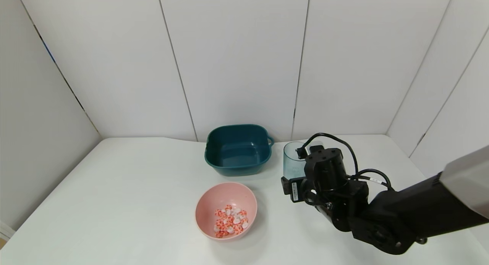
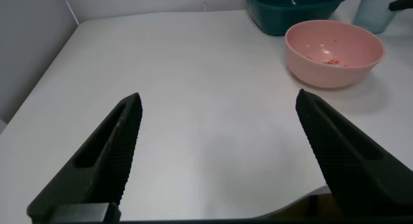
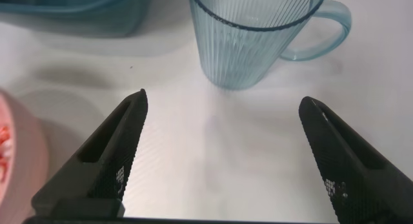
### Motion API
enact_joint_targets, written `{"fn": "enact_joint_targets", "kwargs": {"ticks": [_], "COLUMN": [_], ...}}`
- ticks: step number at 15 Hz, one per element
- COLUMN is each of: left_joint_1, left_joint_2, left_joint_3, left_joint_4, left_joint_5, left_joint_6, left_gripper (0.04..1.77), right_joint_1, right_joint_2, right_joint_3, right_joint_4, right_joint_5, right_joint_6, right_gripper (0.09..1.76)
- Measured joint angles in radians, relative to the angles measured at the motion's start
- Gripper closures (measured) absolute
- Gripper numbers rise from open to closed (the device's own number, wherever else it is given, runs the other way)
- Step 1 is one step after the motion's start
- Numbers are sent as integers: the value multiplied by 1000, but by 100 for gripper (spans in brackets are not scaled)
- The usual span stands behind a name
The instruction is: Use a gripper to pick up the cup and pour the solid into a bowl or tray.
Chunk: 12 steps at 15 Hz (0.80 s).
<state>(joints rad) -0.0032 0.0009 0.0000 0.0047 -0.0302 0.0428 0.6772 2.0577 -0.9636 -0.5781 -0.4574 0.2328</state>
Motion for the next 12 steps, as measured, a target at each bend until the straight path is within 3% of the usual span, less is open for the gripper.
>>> {"fn": "enact_joint_targets", "kwargs": {"ticks": [5,12], "left_joint_1": [0,0], "left_joint_2": [0,0], "left_joint_3": [0,0], "left_joint_4": [0,0], "left_joint_5": [0,0], "left_joint_6": [0,0], "left_gripper": [9,9], "right_joint_1": [33,44], "right_joint_2": [-249,-454], "right_joint_3": [67,172], "right_joint_4": [210,250], "right_joint_5": [63,63], "right_joint_6": [-3,-5], "right_gripper": [15,15]}}
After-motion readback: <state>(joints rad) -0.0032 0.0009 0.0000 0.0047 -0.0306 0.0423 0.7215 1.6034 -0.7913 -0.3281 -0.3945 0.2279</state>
